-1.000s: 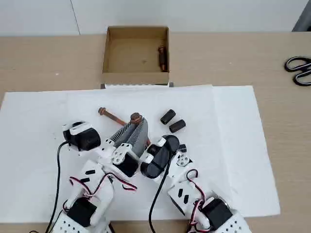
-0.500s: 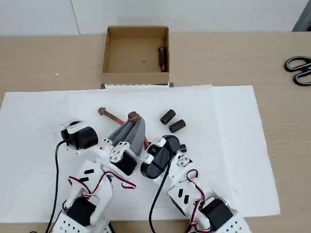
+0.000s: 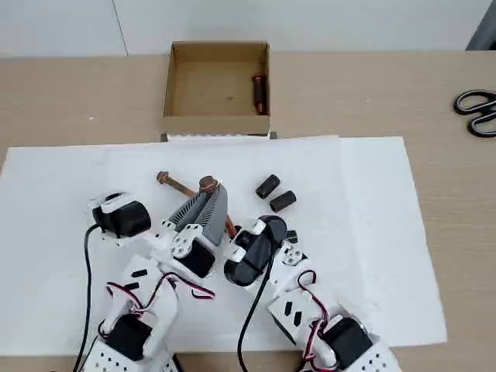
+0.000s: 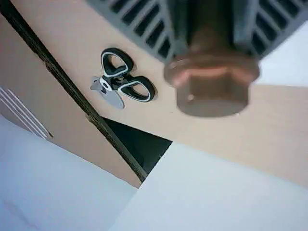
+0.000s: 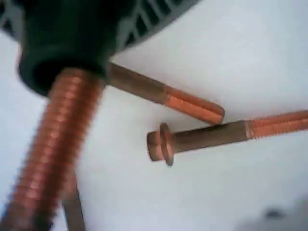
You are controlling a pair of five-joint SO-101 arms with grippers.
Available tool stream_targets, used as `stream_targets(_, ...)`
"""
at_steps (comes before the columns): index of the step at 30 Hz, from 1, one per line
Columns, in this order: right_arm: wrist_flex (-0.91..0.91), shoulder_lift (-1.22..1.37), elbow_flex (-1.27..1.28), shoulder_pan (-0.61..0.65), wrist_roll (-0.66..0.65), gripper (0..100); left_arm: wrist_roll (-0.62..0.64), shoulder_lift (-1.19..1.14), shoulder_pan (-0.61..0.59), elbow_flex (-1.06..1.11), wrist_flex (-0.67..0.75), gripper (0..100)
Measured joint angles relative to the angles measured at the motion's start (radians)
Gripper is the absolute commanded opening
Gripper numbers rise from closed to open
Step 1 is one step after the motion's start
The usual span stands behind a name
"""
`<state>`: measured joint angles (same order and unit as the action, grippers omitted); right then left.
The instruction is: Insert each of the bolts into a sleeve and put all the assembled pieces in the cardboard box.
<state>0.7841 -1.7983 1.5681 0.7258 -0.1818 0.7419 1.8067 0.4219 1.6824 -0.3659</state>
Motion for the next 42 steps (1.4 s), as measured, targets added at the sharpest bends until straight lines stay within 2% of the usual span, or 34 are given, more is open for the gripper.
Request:
stream_targets(25, 0.000, 0.000, -0.023, 0.029, 0.000, 0.2, 0.002, -0.002, 0.005, 0.003, 0.031, 1)
stream_targets(31, 0.000, 0.000, -0.021, 0.000, -0.002, 0.2, -0.035, -0.002, 0.015, 0.002, -0.005, 1)
stream_targets(36, 0.000, 0.002, -0.020, -0.011, 0.000, 0.2, -0.071, 0.002, 0.071, -0.003, -0.029, 1)
stream_targets(42, 0.000, 0.000, -0.021, -0.021, 0.002, 0.2, -0.104, 0.000, 0.126, -0.002, -0.126, 1)
